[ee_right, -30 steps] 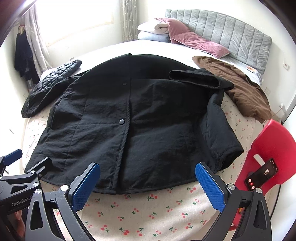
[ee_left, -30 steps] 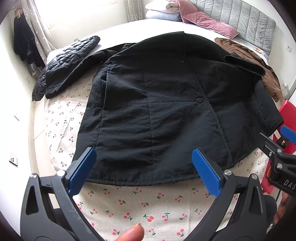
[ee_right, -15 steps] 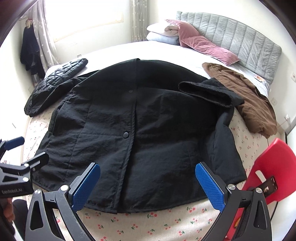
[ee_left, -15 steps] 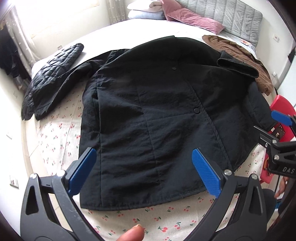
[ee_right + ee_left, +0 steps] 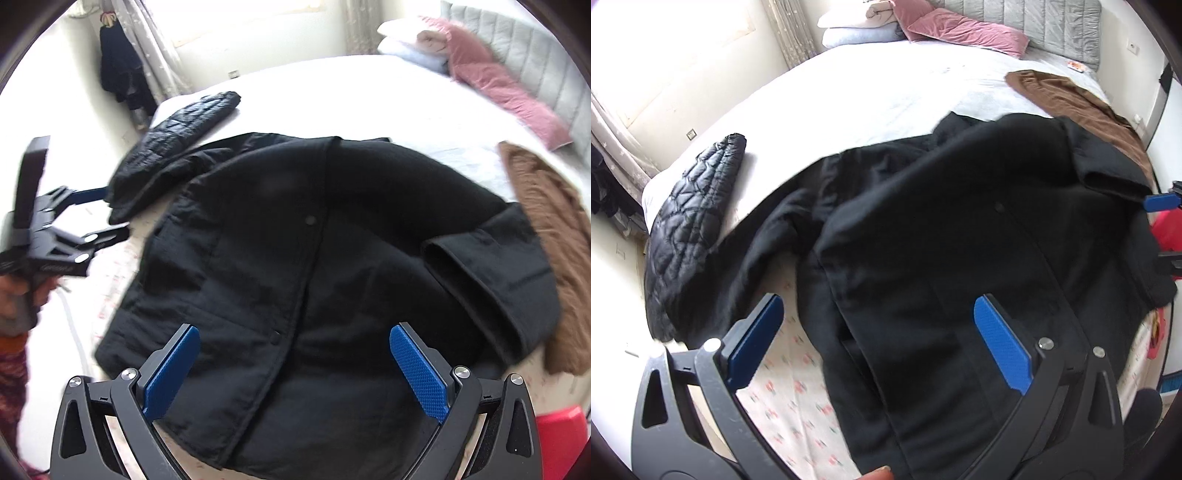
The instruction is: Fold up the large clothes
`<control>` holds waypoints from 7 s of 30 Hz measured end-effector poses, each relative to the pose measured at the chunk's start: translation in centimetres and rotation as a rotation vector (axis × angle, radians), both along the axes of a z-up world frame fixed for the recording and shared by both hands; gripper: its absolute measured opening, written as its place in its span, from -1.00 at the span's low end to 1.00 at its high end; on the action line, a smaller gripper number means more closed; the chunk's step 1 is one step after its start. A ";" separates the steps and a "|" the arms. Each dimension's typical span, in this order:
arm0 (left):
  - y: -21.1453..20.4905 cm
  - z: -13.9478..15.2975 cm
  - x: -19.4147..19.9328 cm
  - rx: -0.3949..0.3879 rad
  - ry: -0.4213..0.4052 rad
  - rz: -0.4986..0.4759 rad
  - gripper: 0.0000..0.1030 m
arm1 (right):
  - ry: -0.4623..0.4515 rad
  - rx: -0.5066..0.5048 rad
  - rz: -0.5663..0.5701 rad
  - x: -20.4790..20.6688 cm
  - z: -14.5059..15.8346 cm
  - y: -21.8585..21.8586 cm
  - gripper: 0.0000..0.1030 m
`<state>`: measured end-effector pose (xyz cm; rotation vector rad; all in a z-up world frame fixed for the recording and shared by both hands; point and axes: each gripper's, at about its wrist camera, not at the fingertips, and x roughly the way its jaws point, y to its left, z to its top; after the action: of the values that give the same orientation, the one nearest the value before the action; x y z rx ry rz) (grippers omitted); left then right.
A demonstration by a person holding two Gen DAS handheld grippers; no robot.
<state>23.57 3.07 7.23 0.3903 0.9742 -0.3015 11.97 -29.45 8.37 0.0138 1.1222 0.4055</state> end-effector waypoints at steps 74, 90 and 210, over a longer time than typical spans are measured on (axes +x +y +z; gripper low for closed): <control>5.8 -5.5 6.9 -0.168 0.001 0.165 0.66 | -0.191 -0.385 -0.364 13.4 -1.1 -8.5 0.45; 4.0 -7.5 -3.4 -0.232 0.114 0.115 0.69 | -0.037 -0.575 -0.096 4.6 -8.6 -5.3 -0.80; 10.5 -7.6 -13.4 -0.292 0.172 -0.063 0.58 | -0.037 -0.123 -0.352 -14.3 -12.4 -7.6 0.31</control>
<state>10.18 13.53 -0.34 0.1294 1.0688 -0.5340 -2.30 -37.09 -4.04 0.0942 1.0809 0.0223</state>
